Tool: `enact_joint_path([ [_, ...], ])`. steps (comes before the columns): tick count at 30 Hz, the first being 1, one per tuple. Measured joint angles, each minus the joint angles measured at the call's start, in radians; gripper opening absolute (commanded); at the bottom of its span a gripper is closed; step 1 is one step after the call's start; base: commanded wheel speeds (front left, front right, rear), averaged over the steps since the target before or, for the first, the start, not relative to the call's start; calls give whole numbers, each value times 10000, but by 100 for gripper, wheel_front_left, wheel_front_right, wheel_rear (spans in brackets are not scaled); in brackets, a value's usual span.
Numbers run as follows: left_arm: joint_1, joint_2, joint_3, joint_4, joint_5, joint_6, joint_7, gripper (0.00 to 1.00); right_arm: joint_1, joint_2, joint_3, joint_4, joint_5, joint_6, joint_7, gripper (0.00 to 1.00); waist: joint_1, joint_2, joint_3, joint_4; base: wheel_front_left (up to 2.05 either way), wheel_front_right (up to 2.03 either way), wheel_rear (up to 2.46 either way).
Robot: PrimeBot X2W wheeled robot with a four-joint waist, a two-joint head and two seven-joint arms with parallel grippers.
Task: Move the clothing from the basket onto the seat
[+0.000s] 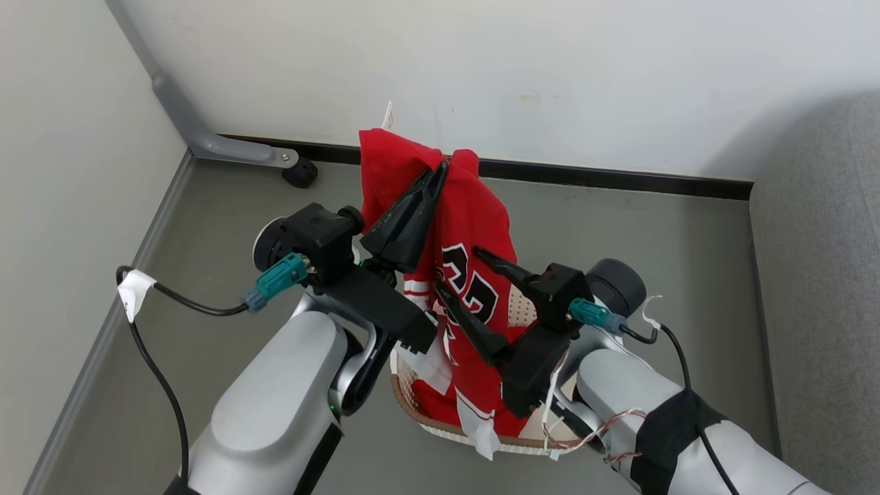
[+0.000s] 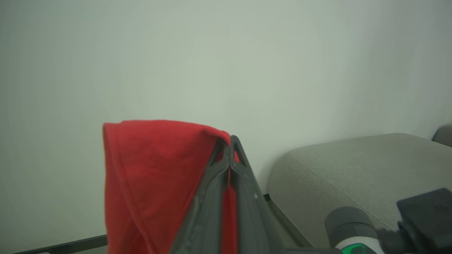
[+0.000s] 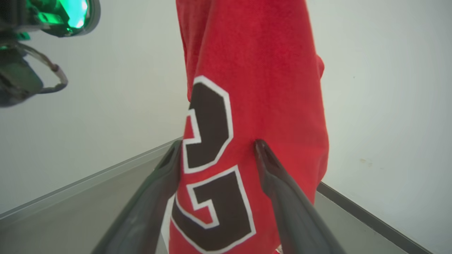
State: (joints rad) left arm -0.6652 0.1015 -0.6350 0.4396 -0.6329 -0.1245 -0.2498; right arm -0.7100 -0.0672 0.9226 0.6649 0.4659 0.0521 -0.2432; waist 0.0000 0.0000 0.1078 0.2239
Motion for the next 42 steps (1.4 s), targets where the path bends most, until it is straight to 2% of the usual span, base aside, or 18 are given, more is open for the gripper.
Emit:
enact_joint_path([
  [7, -68, 4, -151, -163, -81, 0, 0, 0, -258, 2, 290, 441, 571, -270, 138, 100, 0, 0, 28, 117, 0, 0, 0],
  [8, -69, 8, -165, -180, -82, 0, 0, 0, -314, 2, 324, 487, 652, -301, 144, 95, 0, 0, 33, 131, 0, 0, 0],
  [9, -69, 10, -174, -196, -82, 0, 0, 0, -371, 0, 347, 518, 742, -330, 144, 59, 0, 0, 38, 145, 0, 0, 0],
  [10, -69, 10, -184, -205, -84, 0, 0, 0, -423, 0, 372, 537, 851, -359, 144, 17, 0, 0, 44, 157, 0, 0, 0],
  [11, -69, 12, -196, -205, -86, 0, 0, 0, -466, 0, 405, 554, 963, -362, 144, 0, 0, 0, 48, 169, 0, 0, 0],
  [24, -54, 247, 8, -224, -280, 0, 0, 0, -853, 4, 755, 560, 1751, -600, 113, 0, 0, 0, 147, 61, 0, 0, 0],
  [26, -44, 253, 109, -224, -280, 0, 0, 48, -935, 2, 828, 531, 1841, -608, 65, 0, 0, 0, 178, 0, 0, 0, 0],
  [27, -44, 247, 138, -224, -284, 0, 0, 100, -966, 2, 859, 535, 1868, -608, 40, 0, 0, 0, 196, -30, 0, 0, 0],
  [34, -28, 242, 178, -21, -301, 0, -4, 100, -1065, 0, 861, 662, 2025, -610, 29, 0, 0, 0, 271, -171, 0, 0, 0],
  [42, 232, 489, 366, 263, -284, 0, -31, 100, -1461, 4, 702, 817, 2243, -623, -50, 0, 0, 0, 250, -536, 0, 0, 0],
])
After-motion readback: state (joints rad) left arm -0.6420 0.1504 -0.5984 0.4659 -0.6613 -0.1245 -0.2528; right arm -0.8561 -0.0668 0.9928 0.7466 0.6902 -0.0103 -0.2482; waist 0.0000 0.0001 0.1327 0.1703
